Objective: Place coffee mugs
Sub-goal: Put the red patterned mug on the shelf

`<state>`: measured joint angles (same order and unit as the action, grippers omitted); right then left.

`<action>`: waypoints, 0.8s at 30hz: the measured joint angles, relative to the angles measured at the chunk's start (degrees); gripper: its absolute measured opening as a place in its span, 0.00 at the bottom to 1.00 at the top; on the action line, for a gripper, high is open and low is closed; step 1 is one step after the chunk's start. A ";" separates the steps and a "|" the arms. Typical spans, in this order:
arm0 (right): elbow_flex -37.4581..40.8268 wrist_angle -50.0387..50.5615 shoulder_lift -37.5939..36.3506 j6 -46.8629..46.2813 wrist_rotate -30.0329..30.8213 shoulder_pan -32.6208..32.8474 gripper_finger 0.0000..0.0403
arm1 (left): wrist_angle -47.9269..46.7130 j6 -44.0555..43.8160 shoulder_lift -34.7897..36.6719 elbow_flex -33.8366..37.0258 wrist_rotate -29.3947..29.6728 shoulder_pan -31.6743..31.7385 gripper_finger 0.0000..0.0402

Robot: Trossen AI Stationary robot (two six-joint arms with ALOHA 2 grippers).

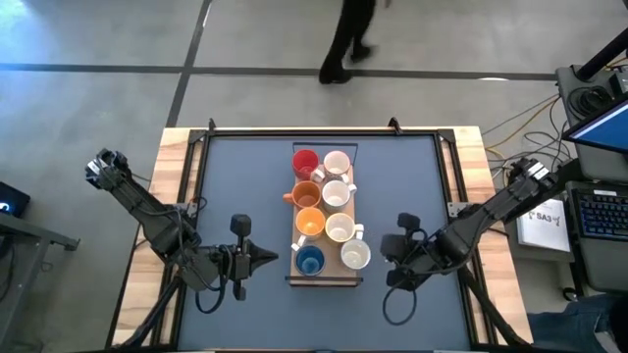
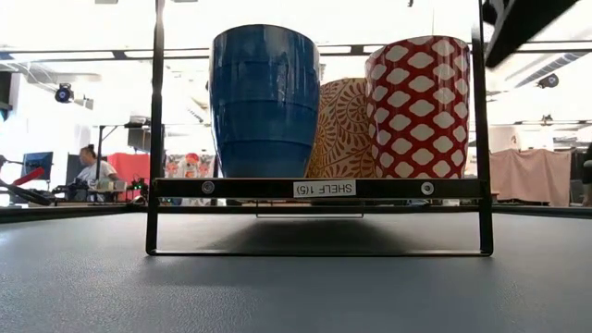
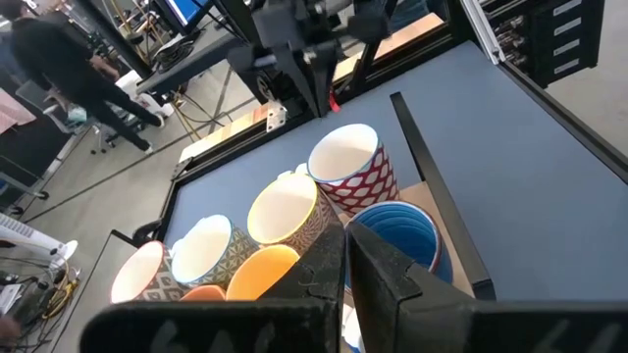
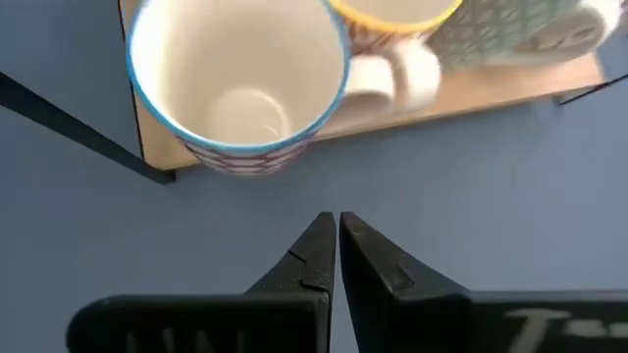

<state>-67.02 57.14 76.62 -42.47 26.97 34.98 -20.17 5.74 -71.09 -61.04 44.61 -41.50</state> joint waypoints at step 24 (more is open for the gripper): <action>13.54 -33.41 0.35 8.49 3.12 -1.13 0.02 | 0.01 -0.22 0.00 0.00 -0.01 0.09 0.00</action>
<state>-53.48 23.73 76.97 -33.97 30.09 33.85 -20.16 5.52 -71.09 -61.04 44.60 -41.41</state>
